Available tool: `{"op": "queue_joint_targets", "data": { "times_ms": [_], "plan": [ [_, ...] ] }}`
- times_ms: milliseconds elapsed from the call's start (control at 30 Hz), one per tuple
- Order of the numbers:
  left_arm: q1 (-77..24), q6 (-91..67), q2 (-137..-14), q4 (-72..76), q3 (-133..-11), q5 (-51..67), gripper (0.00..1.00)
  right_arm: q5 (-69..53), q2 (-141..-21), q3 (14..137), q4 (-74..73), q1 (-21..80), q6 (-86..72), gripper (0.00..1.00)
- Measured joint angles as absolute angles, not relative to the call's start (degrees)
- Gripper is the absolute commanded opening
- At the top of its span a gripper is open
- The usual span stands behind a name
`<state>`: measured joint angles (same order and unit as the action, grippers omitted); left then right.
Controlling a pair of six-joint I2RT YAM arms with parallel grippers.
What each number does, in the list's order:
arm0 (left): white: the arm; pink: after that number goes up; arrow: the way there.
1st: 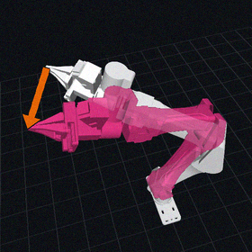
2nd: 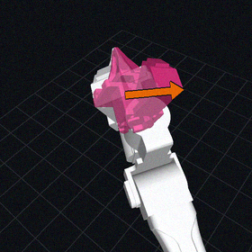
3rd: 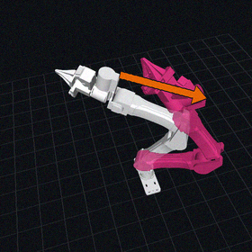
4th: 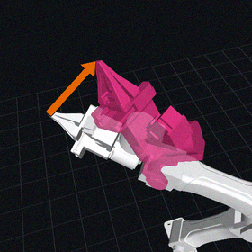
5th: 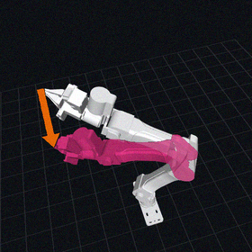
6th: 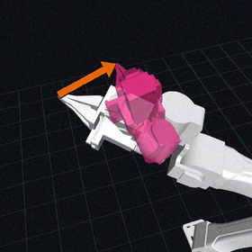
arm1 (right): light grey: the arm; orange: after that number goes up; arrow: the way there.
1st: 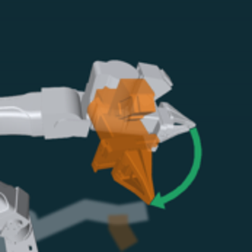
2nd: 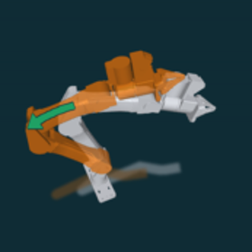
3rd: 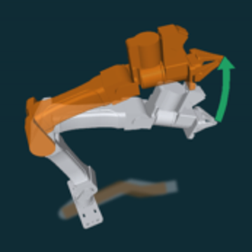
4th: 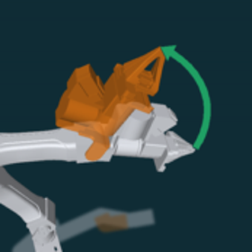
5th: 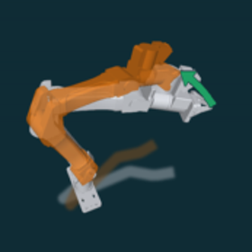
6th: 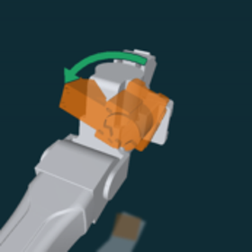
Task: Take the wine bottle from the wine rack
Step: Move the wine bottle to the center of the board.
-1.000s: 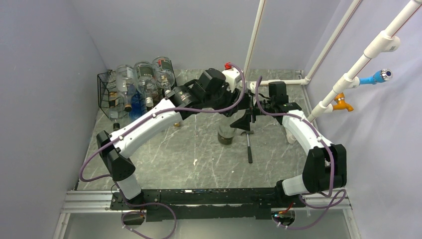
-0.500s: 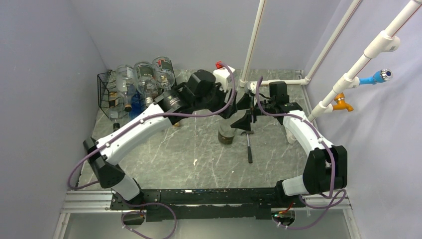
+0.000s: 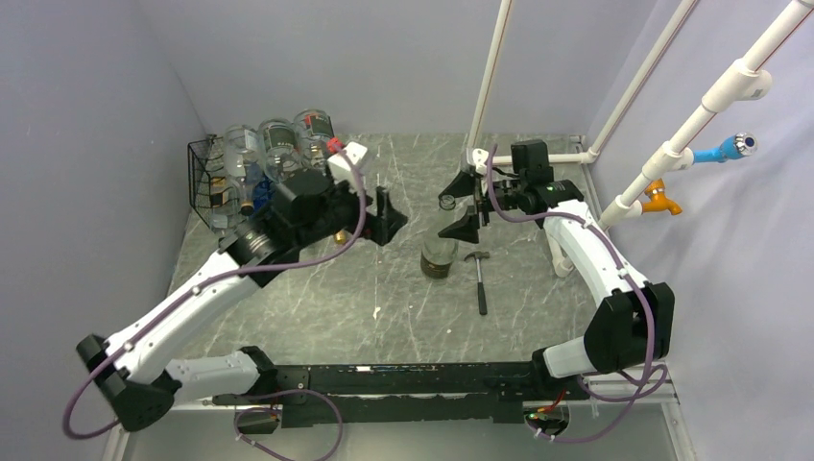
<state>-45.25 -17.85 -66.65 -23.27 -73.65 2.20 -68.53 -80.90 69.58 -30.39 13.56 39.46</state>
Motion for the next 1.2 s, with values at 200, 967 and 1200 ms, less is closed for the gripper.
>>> {"op": "queue_joint_targets", "data": {
  "times_ms": [200, 967, 1200],
  "plan": [
    [-41.6, -20.1, -55.8, -20.1, -61.0, 2.3, 1.00, -66.1, -81.0, 69.8, -31.7, 16.3, 39.5, 0.83],
    [-39.8, -22.0, -41.4, -22.0, -49.7, -5.7, 0.99, -59.9, -84.5, 77.0, -39.8, 19.9, 40.7, 0.00],
    [-39.7, -21.6, -38.8, -22.4, -49.4, -9.4, 1.00, -55.1, -91.7, 86.9, -40.1, 19.6, 36.0, 0.00]
  ]
}}
